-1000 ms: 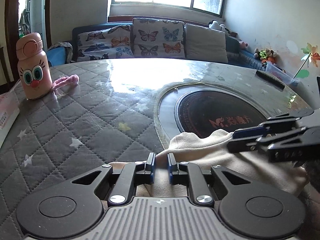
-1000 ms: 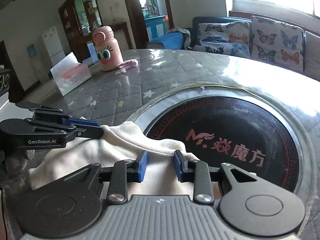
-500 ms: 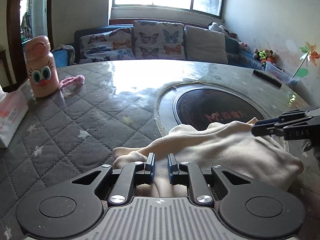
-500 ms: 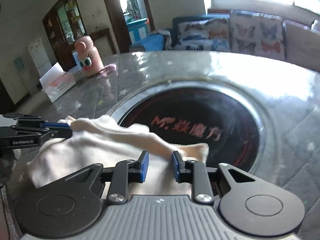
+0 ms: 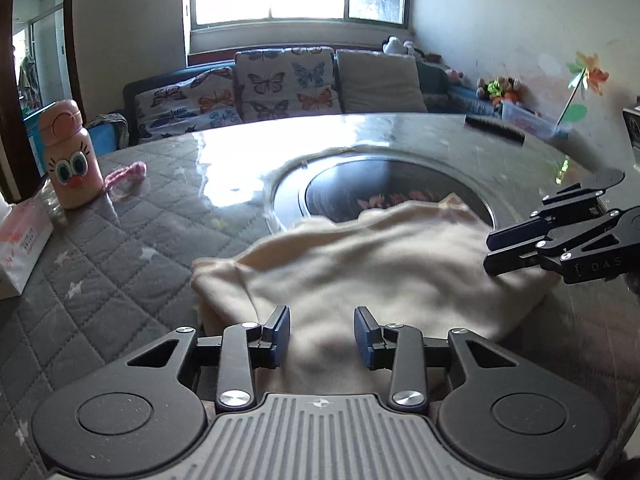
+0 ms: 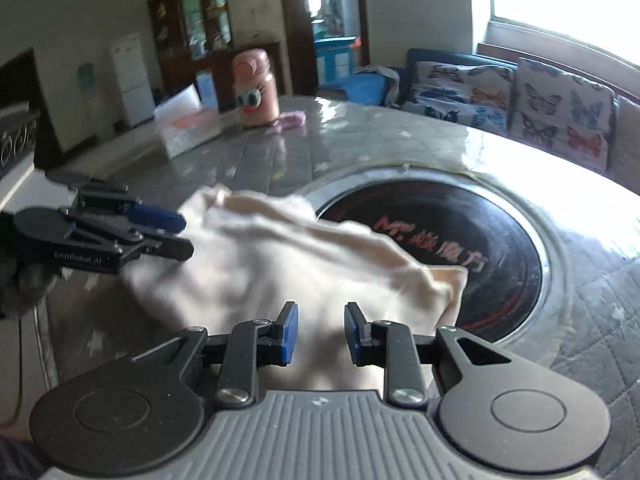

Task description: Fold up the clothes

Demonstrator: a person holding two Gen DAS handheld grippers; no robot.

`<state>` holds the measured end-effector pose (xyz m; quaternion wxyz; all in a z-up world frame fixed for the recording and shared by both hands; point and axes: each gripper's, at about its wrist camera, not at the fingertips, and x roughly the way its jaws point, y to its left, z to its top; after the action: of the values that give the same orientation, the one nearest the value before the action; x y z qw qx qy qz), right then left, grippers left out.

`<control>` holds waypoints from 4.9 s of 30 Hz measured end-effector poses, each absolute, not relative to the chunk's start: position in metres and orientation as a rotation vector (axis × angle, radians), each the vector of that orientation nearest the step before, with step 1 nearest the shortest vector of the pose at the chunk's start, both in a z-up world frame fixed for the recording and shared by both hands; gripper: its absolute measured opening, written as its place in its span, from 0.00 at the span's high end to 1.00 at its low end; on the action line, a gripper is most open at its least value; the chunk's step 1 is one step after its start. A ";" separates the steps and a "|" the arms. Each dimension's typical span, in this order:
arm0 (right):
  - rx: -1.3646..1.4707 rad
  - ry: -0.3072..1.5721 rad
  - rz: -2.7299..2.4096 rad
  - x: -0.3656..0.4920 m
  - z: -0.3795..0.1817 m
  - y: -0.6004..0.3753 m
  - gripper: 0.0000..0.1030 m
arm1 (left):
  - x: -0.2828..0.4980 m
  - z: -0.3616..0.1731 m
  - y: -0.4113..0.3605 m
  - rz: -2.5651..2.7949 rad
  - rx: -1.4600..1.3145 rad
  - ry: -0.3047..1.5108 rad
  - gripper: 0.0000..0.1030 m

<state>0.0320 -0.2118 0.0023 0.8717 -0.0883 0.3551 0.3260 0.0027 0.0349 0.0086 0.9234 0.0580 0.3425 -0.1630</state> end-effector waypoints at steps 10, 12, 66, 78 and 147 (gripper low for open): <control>-0.217 0.698 0.688 0.028 0.012 -0.205 0.76 | -0.005 0.004 0.041 -0.321 0.119 0.702 0.63; -0.209 0.682 0.705 0.033 0.014 -0.194 0.76 | -0.006 0.003 0.043 -0.317 0.114 0.703 0.63; -0.024 0.769 0.552 0.082 -0.014 -0.235 0.77 | 0.051 0.007 0.067 -0.230 -0.003 0.730 0.71; 0.022 0.754 0.502 0.092 -0.016 -0.242 0.76 | 0.050 0.010 0.074 -0.185 -0.025 0.723 0.71; -0.004 0.719 0.623 0.199 0.001 -0.100 0.86 | 0.071 0.044 0.174 0.053 -0.171 0.670 0.67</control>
<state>0.1990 -0.1004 0.0014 0.8891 -0.0018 0.3459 0.2997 0.0710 0.1745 0.0444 0.9405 -0.0837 0.3282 0.0261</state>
